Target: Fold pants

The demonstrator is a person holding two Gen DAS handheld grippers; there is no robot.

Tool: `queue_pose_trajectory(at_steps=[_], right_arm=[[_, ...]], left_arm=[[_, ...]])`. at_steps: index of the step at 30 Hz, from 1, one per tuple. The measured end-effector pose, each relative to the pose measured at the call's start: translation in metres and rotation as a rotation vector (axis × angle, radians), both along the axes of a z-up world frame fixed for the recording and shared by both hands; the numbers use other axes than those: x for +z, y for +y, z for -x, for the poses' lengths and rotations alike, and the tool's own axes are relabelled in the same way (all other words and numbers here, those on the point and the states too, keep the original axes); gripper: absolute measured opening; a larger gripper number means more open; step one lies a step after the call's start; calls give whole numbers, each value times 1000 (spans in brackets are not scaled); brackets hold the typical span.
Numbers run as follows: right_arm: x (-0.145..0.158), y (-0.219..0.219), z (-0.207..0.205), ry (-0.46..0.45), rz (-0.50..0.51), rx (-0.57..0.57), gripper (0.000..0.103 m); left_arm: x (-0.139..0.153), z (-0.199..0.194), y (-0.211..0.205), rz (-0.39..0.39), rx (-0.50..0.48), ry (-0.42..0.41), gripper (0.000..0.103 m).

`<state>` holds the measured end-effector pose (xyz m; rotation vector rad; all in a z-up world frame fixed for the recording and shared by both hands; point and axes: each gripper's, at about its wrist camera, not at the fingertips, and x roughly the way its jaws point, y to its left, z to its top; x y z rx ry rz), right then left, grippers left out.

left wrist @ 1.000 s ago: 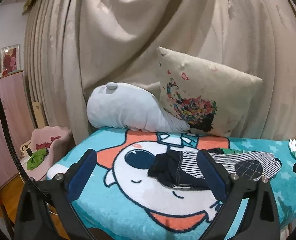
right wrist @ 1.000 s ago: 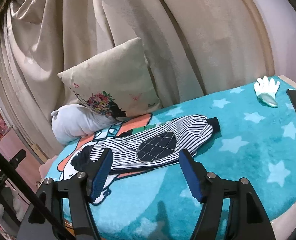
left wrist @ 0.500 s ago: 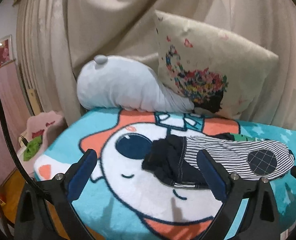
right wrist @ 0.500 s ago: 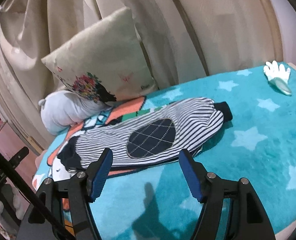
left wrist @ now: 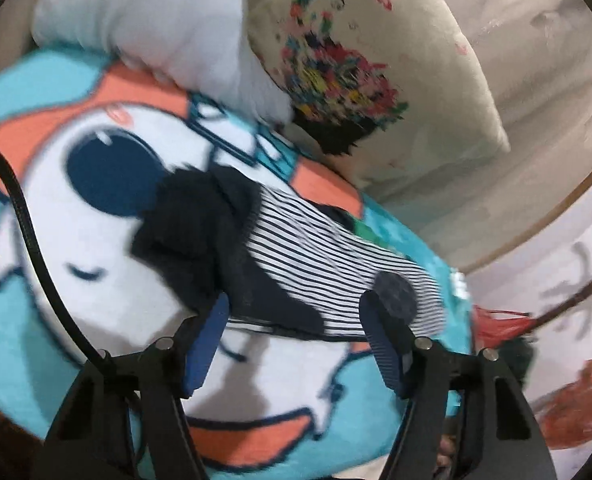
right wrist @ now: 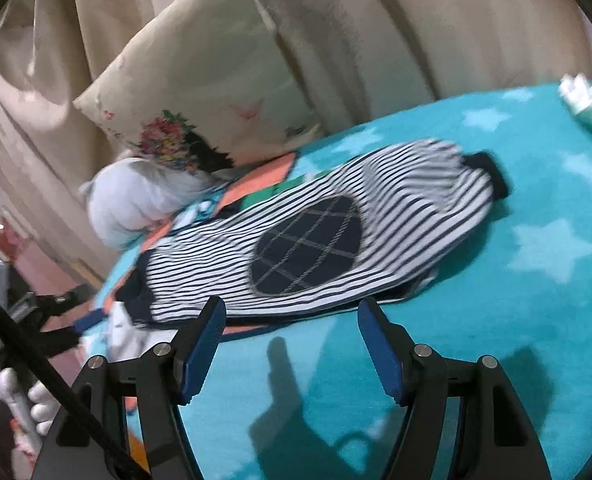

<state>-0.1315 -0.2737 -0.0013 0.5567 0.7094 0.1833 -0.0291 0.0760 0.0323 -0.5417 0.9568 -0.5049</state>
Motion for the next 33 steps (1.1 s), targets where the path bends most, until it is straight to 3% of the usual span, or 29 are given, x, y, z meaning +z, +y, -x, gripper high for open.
queue_pose_trajectory(at_steps=[4, 7, 15, 20, 26, 33], right_arm=[[-7, -1, -6, 8, -61, 23, 72], [-10, -4, -8, 15, -77, 16, 72], [-11, -6, -8, 18, -78, 11, 72], [-10, -7, -8, 19, -78, 10, 72], [-10, -9, -9, 24, -83, 2, 72], [-10, -9, -9, 24, -78, 0, 72]], left_arm=[[-8, -12, -13, 63, -38, 42, 65], [-10, -18, -22, 68, -65, 60, 54], [-28, -29, -28, 49, -50, 174, 53], [-18, -19, -14, 81, -45, 169, 53], [-32, -21, -16, 75, -34, 243, 53], [-33, -36, -22, 82, -24, 236, 52]])
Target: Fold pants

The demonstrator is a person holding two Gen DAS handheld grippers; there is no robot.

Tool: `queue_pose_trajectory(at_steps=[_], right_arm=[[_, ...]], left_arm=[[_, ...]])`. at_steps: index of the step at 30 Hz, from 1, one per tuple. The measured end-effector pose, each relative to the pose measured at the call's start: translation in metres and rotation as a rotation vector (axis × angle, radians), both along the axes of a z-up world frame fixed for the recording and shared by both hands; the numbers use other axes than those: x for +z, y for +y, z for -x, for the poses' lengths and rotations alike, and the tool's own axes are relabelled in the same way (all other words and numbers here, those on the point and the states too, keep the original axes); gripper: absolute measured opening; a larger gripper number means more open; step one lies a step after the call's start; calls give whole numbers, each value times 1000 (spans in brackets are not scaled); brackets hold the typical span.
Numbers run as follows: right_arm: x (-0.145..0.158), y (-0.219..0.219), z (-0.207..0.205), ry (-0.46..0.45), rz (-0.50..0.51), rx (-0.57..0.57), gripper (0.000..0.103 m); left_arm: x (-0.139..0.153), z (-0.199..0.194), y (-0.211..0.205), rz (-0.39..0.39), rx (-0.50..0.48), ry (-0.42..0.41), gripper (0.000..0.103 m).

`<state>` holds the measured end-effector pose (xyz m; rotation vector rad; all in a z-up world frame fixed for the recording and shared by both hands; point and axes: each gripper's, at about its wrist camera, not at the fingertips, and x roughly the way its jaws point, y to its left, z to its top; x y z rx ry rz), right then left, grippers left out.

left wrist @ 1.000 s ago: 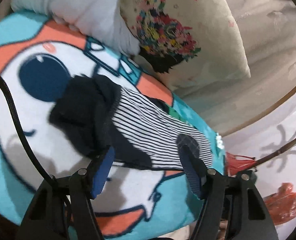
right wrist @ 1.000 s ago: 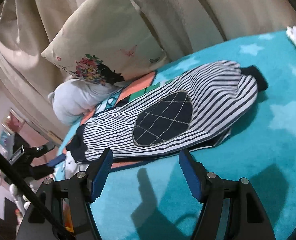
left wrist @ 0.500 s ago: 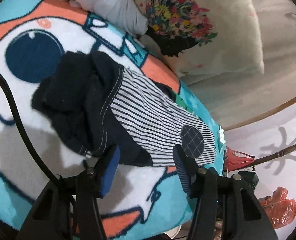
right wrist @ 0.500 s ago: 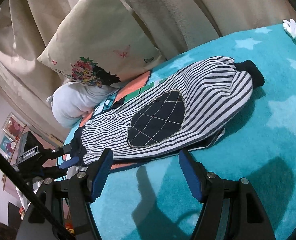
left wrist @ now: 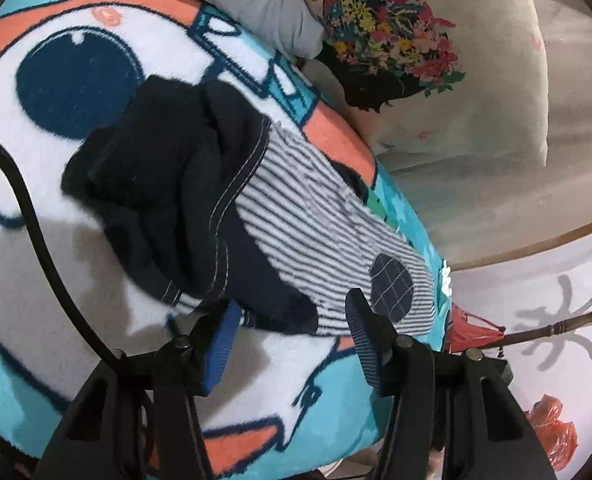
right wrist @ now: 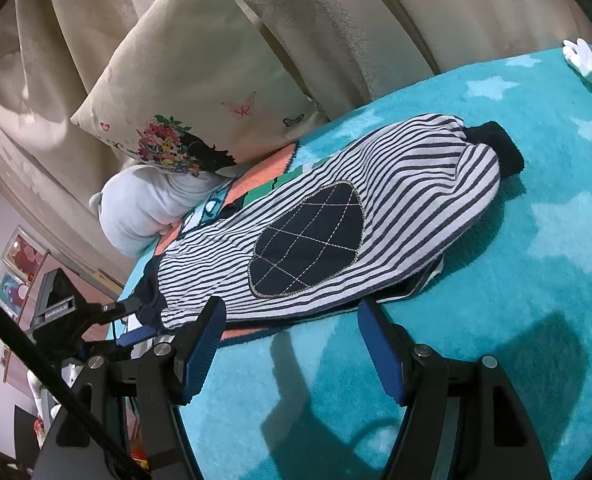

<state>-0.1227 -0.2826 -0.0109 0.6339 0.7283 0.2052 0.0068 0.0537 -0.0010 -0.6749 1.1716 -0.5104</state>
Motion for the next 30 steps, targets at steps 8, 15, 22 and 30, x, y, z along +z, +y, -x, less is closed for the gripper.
queue_pose_trajectory(at_steps=[8, 15, 22, 30], right_arm=[[2, -3, 2, -7, -1, 0, 72], [10, -13, -1, -39, -202, 70, 72], [-18, 18, -39, 49, -557, 269, 73], [-12, 17, -53, 65, -380, 138, 70]], left_arm=[[-14, -16, -9, 23, 35, 33, 50], [-1, -21, -12, 28, 12, -23, 4], [25, -20, -9, 41, 18, -103, 4], [29, -10, -5, 25, 26, -141, 4]])
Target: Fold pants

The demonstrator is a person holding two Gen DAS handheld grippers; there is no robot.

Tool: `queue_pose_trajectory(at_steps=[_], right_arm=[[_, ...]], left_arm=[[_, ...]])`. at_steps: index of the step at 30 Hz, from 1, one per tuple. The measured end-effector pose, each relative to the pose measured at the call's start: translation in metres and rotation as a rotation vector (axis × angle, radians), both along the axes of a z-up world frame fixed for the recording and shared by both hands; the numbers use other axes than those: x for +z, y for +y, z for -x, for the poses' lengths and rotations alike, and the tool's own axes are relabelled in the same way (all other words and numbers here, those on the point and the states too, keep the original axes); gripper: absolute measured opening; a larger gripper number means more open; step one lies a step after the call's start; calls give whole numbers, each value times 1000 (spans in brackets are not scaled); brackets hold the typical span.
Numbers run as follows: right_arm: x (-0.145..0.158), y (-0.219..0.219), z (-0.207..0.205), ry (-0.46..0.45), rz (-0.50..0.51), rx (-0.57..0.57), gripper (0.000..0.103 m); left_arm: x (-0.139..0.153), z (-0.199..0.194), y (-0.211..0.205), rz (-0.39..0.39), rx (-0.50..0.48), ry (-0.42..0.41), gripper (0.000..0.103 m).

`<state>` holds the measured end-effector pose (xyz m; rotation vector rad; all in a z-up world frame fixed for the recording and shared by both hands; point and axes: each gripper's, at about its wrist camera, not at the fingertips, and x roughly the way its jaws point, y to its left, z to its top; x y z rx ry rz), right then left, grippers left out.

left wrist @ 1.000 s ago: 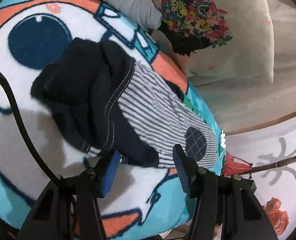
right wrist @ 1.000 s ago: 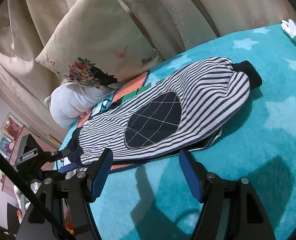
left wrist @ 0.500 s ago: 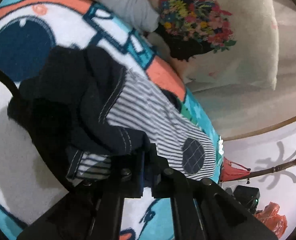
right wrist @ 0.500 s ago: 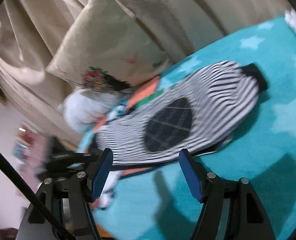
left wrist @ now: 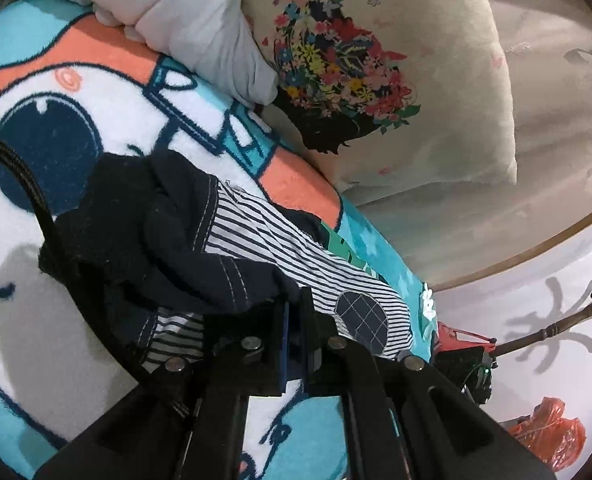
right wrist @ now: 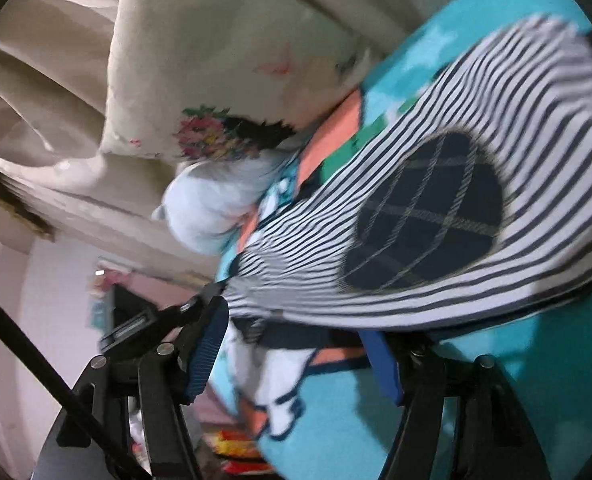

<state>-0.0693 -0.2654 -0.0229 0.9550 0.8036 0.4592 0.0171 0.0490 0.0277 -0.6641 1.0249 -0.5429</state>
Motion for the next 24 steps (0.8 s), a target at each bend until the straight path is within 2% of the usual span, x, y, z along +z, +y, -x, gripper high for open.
queue_pose_trajectory(at_steps=[3, 5, 9, 12, 17, 21, 24], right_arm=[[1, -16, 6, 19, 46, -71, 69], [1, -27, 9, 30, 74, -134, 62], [-3, -44, 4, 74, 142, -221, 16], [4, -49, 3, 47, 182, -215, 14], [43, -41, -17, -29, 331, -167, 13], [60, -41, -63, -24, 395, -134, 13], [56, -45, -110, 20, 416, -125, 13]], left_arm=[[5, 2, -3, -24, 4, -24, 4], [6, 2, -3, -32, 5, -29, 4], [6, -1, 0, -37, 11, -25, 4], [8, -7, -1, -51, 12, -26, 4], [20, -42, -12, -116, 24, -33, 4], [23, -85, -19, -168, 67, -13, 4], [29, -112, -31, -239, 93, -63, 4]])
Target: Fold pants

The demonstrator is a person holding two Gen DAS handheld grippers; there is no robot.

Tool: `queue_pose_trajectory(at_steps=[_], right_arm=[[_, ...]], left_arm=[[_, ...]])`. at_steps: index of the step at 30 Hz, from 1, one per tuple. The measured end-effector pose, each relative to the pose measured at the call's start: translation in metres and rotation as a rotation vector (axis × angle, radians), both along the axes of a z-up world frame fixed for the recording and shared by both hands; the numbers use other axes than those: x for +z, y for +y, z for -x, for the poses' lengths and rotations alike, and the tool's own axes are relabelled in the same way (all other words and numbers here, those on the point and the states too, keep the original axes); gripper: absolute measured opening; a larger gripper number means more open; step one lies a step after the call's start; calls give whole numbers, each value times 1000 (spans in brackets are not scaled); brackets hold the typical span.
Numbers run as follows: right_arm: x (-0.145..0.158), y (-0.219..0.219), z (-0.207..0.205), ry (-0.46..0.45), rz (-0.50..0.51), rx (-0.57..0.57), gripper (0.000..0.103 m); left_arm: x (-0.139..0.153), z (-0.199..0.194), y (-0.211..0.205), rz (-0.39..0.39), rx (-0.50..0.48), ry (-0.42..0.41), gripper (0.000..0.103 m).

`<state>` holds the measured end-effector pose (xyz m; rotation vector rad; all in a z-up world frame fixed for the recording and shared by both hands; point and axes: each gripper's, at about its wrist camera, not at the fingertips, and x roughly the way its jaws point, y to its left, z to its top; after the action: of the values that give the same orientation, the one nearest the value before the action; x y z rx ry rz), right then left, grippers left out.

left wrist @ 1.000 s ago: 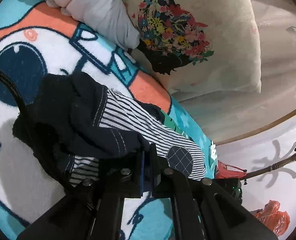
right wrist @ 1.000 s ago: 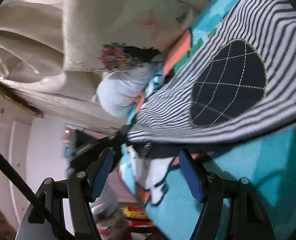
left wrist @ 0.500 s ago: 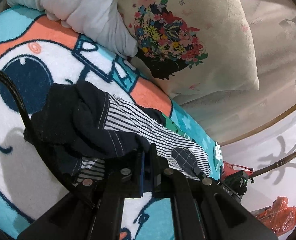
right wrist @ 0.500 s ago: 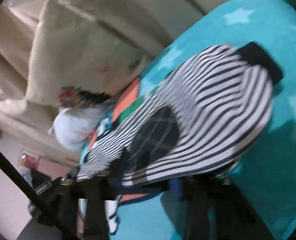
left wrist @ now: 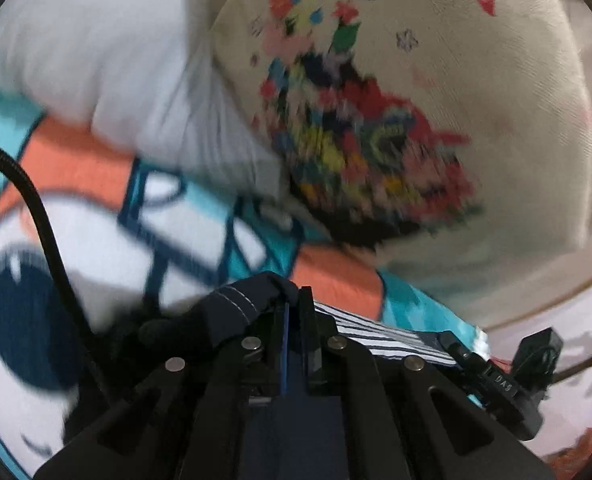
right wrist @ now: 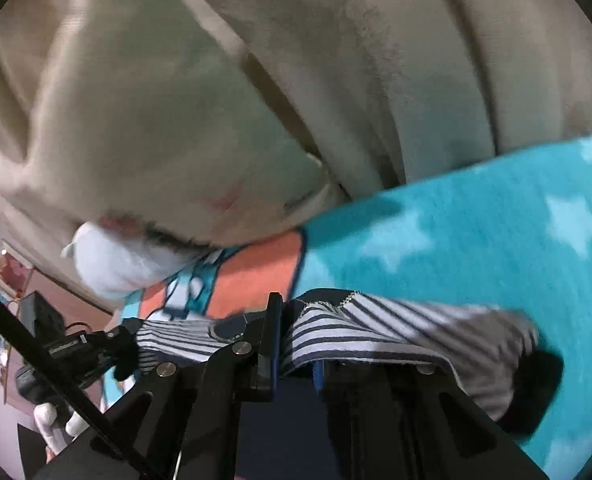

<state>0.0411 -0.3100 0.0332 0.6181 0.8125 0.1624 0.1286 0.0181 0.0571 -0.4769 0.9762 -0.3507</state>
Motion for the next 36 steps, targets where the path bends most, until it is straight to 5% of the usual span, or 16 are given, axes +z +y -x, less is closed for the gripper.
queue_pose_trajectory(at_steps=[5, 10, 13, 17, 23, 29, 36], right_arm=[[-15, -3, -51, 16, 10, -11, 14], [-29, -16, -64, 47, -60, -39, 54], [-22, -28, -51, 14, -74, -74, 61], [-7, -46, -13, -19, -87, -102, 64], [-15, -55, 71, -5, 18, -86, 67], [-35, -68, 143, -1, 143, -172, 68], [-42, -61, 135, -14, 82, -166, 68]], left_arm=[[-4, -24, -12, -76, 16, -43, 11], [-5, -22, 1, 33, -30, -18, 34], [9, -5, 16, 91, -47, -39, 46], [26, 37, 43, 39, -38, -99, 66], [-7, 78, 88, -111, 46, -32, 69], [-49, 85, 93, -60, 23, 52, 69], [-54, 80, 49, -35, -14, 54, 82]])
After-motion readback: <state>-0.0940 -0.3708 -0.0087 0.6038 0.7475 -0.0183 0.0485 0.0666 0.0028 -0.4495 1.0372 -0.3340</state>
